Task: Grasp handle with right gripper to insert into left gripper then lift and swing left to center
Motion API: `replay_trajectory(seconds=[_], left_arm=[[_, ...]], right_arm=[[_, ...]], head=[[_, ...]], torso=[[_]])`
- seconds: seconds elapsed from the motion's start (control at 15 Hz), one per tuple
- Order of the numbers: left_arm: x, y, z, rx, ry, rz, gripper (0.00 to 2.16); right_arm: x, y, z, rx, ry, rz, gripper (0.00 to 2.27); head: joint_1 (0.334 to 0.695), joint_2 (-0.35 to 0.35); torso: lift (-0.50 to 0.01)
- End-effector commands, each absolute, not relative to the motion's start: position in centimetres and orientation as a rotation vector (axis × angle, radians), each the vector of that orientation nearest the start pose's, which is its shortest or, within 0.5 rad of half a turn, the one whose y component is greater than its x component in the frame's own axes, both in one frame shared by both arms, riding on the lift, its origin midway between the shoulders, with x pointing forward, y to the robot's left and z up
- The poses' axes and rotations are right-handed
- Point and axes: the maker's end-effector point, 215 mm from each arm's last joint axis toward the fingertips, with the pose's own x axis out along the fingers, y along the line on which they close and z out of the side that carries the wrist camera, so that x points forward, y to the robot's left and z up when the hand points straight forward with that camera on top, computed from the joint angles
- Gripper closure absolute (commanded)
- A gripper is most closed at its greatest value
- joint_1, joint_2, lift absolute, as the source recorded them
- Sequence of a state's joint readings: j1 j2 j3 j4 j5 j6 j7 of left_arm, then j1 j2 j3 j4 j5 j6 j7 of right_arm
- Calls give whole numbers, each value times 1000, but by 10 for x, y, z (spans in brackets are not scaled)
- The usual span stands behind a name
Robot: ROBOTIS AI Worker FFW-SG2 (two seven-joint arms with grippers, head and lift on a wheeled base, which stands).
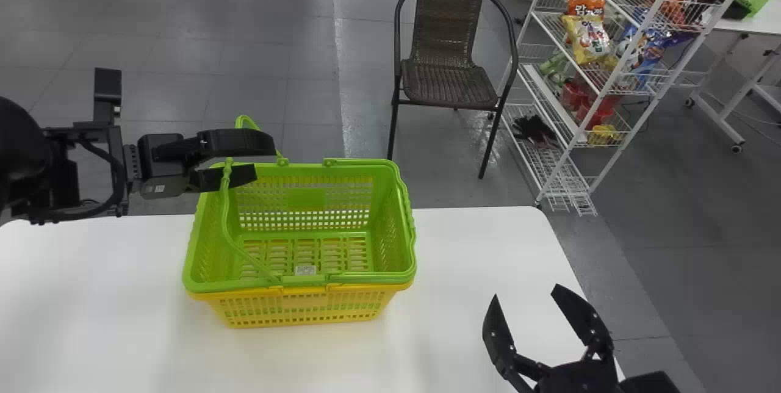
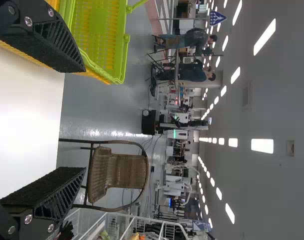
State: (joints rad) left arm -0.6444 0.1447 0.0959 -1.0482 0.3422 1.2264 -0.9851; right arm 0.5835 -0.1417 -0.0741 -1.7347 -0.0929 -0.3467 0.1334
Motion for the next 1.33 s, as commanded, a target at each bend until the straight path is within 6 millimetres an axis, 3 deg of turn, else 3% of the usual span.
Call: replay_trajectory(seconds=[0.0, 0.13, 0.2, 0.33, 0.4, 0.47, 0.8, 1.27], left_arm=[[584, 103, -347, -801, 830, -931, 63], [583, 99, -349, -804, 835, -933, 63], [583, 98, -349, -805, 835, -936, 63], [582, 95, -347, -803, 834, -942, 63], [581, 93, -348, -799, 838, -944, 63], [582, 93, -347, -796, 837, -946, 63], [580, 90, -349, -781, 846, -952, 63], [572, 83, -348, -786, 871, -966, 63]], right_arm=[[400, -270, -435, -79, 88, 113, 120], [409, -265, -438, -96, 98, 124, 201], [413, -261, -445, -112, 125, 130, 508], [422, -261, -452, -126, 152, 108, 1494], [426, -260, -456, -143, 169, 99, 1811], [430, -255, -458, -164, 174, 107, 1973], [449, -240, -475, -254, 234, 110, 2226], [494, -224, -485, -348, 287, 120, 2240]], head=[[695, -186], [695, -187], [695, -188], [695, -184], [695, -184], [695, -184], [695, -168], [695, -151]], torso=[[0], [0], [0], [0], [0], [0], [0], [0]])
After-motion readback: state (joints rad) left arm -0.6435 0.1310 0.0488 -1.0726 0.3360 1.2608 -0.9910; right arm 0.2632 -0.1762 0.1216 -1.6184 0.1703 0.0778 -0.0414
